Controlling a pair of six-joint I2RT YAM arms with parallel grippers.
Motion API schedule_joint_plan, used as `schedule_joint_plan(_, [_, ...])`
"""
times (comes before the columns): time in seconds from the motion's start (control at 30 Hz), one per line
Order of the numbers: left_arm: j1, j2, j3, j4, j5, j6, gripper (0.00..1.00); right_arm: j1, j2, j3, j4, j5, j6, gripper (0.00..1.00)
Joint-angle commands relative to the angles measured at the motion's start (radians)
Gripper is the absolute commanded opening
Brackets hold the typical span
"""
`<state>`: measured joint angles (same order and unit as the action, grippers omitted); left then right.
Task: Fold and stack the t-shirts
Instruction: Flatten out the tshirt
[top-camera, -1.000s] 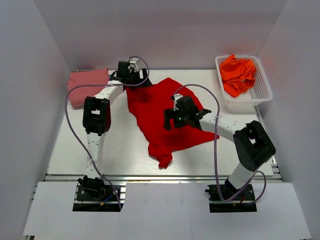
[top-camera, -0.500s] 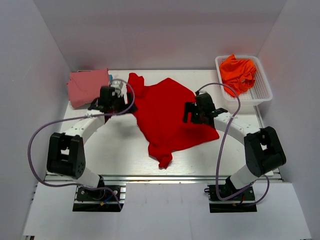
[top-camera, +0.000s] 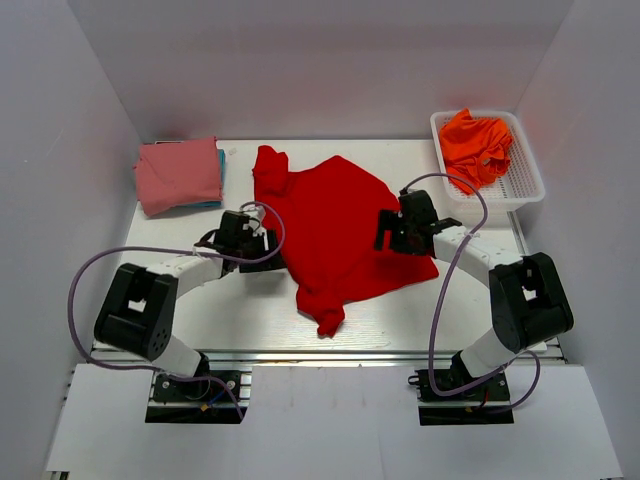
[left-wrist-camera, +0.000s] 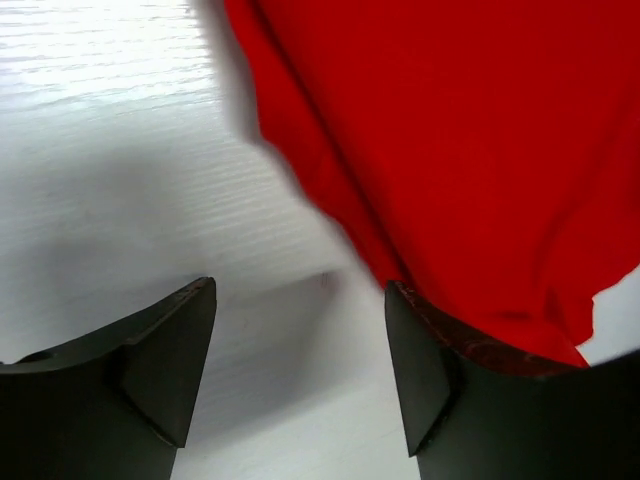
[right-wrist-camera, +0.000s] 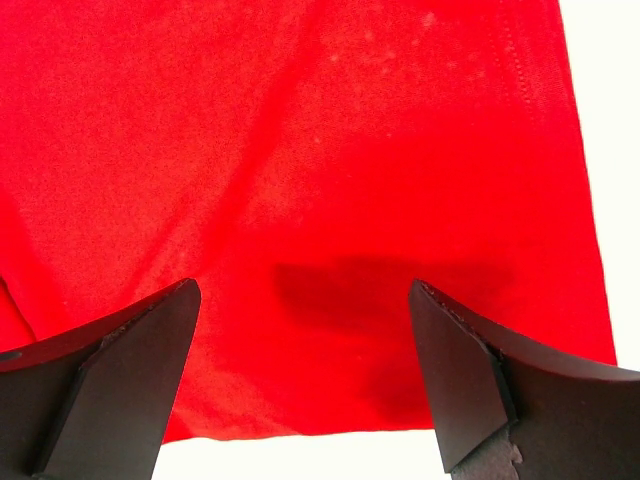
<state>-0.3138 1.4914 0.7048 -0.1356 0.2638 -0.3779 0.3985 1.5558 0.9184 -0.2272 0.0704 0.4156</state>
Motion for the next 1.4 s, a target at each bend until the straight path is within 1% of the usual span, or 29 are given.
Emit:
schedule_joint_plan(0.0, [-0.033, 0.062, 0.057, 0.033, -0.055, -0.018, 0.75, -0.007, -0.017, -0.001, 0.023, -0.023, 0.005, 0.9])
schedule_joint_plan(0.03, [-0.033, 0.079, 0.068, 0.024, -0.079, -0.018, 0.72, -0.007, -0.017, -0.004, 0.023, -0.02, 0.006, 0.9])
schedule_joint_plan(0.07, [-0.047, 0.095, 0.091, 0.013, -0.145, -0.032, 0.69, -0.009, -0.017, -0.006, 0.023, -0.017, 0.009, 0.9])
schedule_joint_plan(0.1, [-0.062, 0.124, 0.105, 0.001, -0.176, -0.044, 0.66, -0.01, -0.017, -0.007, 0.023, -0.017, 0.009, 0.9])
schedule_joint_plan(0.13, [-0.062, 0.138, 0.114, -0.019, -0.202, -0.044, 0.64, -0.012, -0.017, -0.009, 0.025, -0.02, 0.011, 0.9])
schedule_joint_plan(0.17, [-0.076, 0.148, 0.136, -0.019, -0.221, -0.044, 0.64, -0.01, -0.016, -0.01, 0.026, -0.02, 0.009, 0.9])
schedule_joint_plan(0.27, [-0.094, 0.178, 0.148, -0.019, -0.203, -0.044, 0.61, -0.012, -0.014, -0.021, 0.032, -0.026, 0.015, 0.9])
schedule_joint_plan(0.33, [-0.105, 0.204, 0.148, 0.017, -0.181, -0.053, 0.57, -0.013, -0.013, -0.029, 0.034, -0.023, 0.014, 0.9])
schedule_joint_plan(0.4, [-0.116, 0.224, 0.157, 0.017, -0.164, -0.053, 0.52, -0.013, -0.013, -0.036, 0.035, -0.018, 0.015, 0.9])
schedule_joint_plan(0.47, [-0.116, 0.254, 0.185, -0.001, -0.164, -0.053, 0.35, -0.015, -0.011, -0.044, 0.035, -0.011, 0.015, 0.9])
schedule_joint_plan(0.5, [-0.125, 0.254, 0.209, -0.024, -0.207, -0.053, 0.25, -0.016, -0.007, -0.046, 0.043, -0.006, 0.017, 0.9])
schedule_joint_plan(0.53, [-0.125, 0.265, 0.22, -0.074, -0.225, -0.065, 0.03, -0.013, -0.007, -0.047, 0.042, -0.003, 0.017, 0.9])
schedule_joint_plan(0.57, [-0.125, 0.265, 0.229, -0.1, -0.242, -0.065, 0.0, -0.018, -0.005, -0.052, 0.045, -0.004, 0.022, 0.9])
schedule_joint_plan(0.63, [-0.125, 0.244, 0.24, -0.145, -0.291, -0.084, 0.0, -0.016, 0.019, -0.055, 0.055, -0.014, 0.029, 0.9])
schedule_joint_plan(0.67, [-0.125, 0.231, 0.254, -0.21, -0.314, -0.084, 0.0, -0.016, 0.033, -0.058, 0.057, -0.014, 0.032, 0.9])
schedule_joint_plan(0.73, [-0.116, 0.19, 0.266, -0.281, -0.4, -0.125, 0.0, -0.017, 0.067, -0.058, 0.061, -0.008, 0.057, 0.9])
schedule_joint_plan(0.77, [-0.116, 0.176, 0.275, -0.35, -0.425, -0.134, 0.0, -0.021, 0.075, -0.058, 0.063, 0.003, 0.064, 0.9])
schedule_joint_plan(0.83, [-0.093, 0.152, 0.275, -0.404, -0.464, -0.147, 0.0, -0.026, 0.101, -0.059, 0.051, 0.006, 0.092, 0.9])
schedule_joint_plan(0.9, [-0.093, 0.119, 0.275, -0.482, -0.538, -0.173, 0.0, -0.027, 0.108, -0.065, 0.042, 0.02, 0.123, 0.9])
schedule_joint_plan(0.97, [-0.093, 0.104, 0.275, -0.521, -0.566, -0.2, 0.0, -0.038, 0.118, -0.064, 0.031, 0.026, 0.144, 0.9])
schedule_joint_plan(1.1, [-0.058, 0.069, 0.286, -0.646, -0.661, -0.237, 0.0, -0.047, 0.113, -0.078, 0.009, 0.048, 0.15, 0.9])
schedule_joint_plan(1.17, [-0.041, 0.043, 0.286, -0.674, -0.672, -0.237, 0.0, -0.053, 0.101, -0.084, 0.009, 0.046, 0.147, 0.9])
schedule_joint_plan(1.33, [0.011, -0.003, 0.277, -0.801, -0.733, -0.334, 0.0, -0.053, 0.093, -0.078, -0.003, 0.054, 0.14, 0.9])
schedule_joint_plan(1.37, [0.024, -0.003, 0.277, -0.802, -0.733, -0.343, 0.0, -0.05, 0.092, -0.076, -0.006, 0.049, 0.129, 0.9])
